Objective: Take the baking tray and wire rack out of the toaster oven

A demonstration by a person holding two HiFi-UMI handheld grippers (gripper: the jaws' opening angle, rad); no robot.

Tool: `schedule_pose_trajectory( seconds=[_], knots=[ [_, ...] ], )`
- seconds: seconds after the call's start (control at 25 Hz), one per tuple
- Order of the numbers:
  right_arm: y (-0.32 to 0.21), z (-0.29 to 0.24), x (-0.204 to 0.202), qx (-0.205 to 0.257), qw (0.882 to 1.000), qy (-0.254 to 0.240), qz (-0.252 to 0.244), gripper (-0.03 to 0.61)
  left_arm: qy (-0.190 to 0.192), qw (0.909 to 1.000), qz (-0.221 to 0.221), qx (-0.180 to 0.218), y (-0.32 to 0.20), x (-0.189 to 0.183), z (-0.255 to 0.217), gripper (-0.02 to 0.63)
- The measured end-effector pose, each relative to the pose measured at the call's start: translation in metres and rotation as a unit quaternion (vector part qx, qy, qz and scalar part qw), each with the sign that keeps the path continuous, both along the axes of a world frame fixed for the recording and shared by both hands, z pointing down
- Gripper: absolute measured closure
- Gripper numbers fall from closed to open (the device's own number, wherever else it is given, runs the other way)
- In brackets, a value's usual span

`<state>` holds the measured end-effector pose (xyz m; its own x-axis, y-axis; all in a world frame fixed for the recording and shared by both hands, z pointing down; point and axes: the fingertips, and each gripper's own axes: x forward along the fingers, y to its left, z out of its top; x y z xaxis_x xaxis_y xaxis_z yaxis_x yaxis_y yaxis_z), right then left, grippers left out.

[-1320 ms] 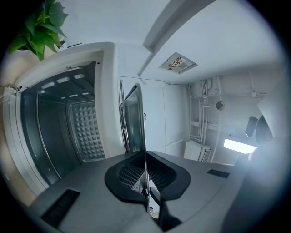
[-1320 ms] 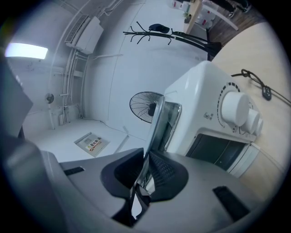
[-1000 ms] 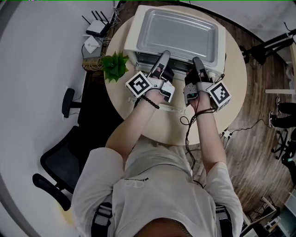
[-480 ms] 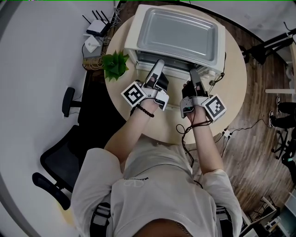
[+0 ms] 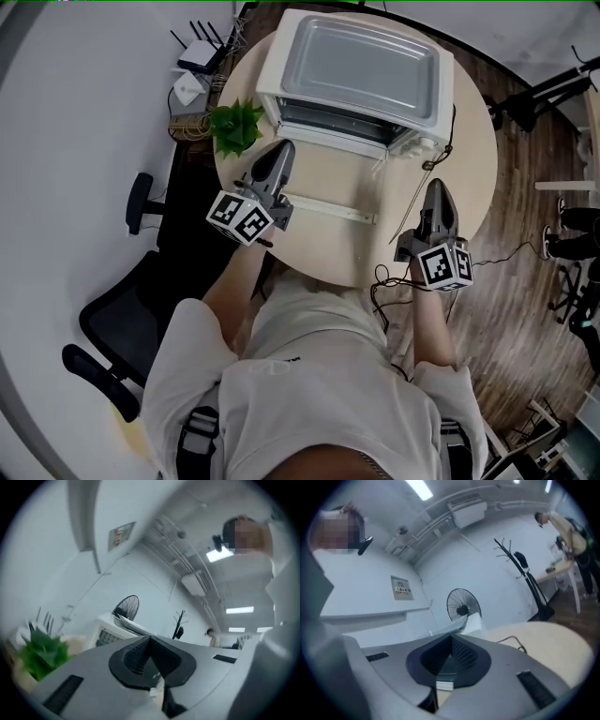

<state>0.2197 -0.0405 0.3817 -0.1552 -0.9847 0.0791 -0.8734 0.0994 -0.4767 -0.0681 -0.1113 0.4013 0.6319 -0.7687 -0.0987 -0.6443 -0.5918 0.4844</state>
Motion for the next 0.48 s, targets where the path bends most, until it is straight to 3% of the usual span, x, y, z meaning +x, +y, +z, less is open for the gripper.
schedule_pose_trajectory(
  seconds=[0.08,0.2,0.32,0.48],
  knots=[
    [0.011,-0.02,0.011,0.021,0.997,0.067,0.009,0.583,-0.108,0.993,-0.022,0.044,0.008,-0.011,-0.002,0.611],
    [0.026,-0.053,0.024,0.057,0.988,0.144,0.028,0.583,-0.188,0.9771,-0.057,0.082,0.018,-0.031,-0.011,0.611],
    [0.039,-0.08,0.039,0.083,0.977,0.192,0.051,0.583,-0.217,0.9677,-0.079,0.1,0.025,-0.049,-0.02,0.611],
    [0.057,-0.099,0.053,0.092,0.972,0.206,0.064,0.583,-0.221,0.965,-0.083,0.114,0.04,-0.063,-0.039,0.611]
  ],
)
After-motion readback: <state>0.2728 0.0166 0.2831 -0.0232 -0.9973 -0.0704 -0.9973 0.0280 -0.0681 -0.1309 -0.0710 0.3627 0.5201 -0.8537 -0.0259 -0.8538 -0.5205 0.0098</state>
